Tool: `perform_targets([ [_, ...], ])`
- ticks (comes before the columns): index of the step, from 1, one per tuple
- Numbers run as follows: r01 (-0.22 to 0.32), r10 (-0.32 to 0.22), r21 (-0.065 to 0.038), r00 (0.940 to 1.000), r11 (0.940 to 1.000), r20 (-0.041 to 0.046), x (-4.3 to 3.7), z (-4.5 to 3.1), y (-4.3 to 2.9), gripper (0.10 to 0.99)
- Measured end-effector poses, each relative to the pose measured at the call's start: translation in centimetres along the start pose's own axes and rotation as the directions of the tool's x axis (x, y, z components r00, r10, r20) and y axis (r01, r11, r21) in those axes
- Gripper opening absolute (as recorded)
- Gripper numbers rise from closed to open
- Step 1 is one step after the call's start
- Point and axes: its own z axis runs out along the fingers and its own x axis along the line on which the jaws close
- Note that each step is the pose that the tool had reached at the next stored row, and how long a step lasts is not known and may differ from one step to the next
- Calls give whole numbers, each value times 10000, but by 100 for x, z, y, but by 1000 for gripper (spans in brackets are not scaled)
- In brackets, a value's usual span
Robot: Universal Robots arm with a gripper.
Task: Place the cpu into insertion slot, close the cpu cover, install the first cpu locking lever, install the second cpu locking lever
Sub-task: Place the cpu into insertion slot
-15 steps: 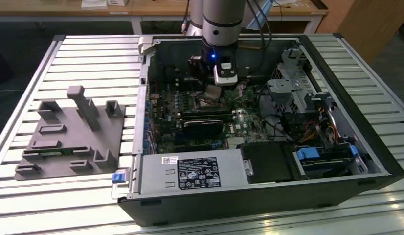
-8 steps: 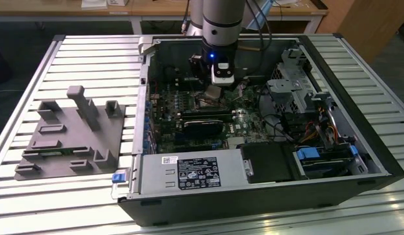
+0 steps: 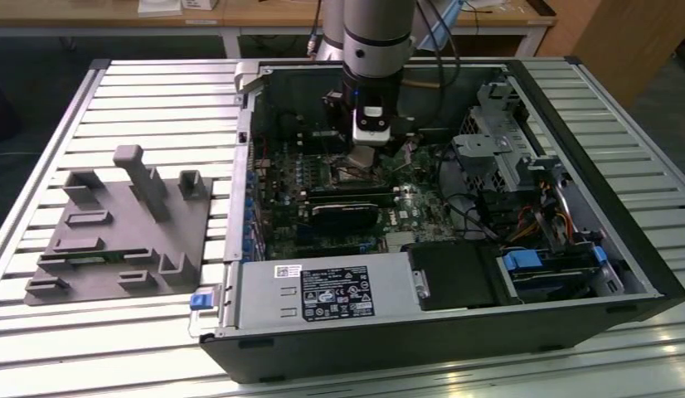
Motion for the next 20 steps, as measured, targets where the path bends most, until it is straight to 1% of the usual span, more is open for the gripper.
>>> perform_targets([
  [5,-570,570,-4,9984,9984,42,0,1,0,541],
  [10,-1132,1132,-10,9935,9936,84,0,1,0,541],
  [15,-1646,1646,-15,9863,9864,124,0,2,0,541],
  [20,-2179,2179,-25,9758,9760,165,0,3,0,541],
])
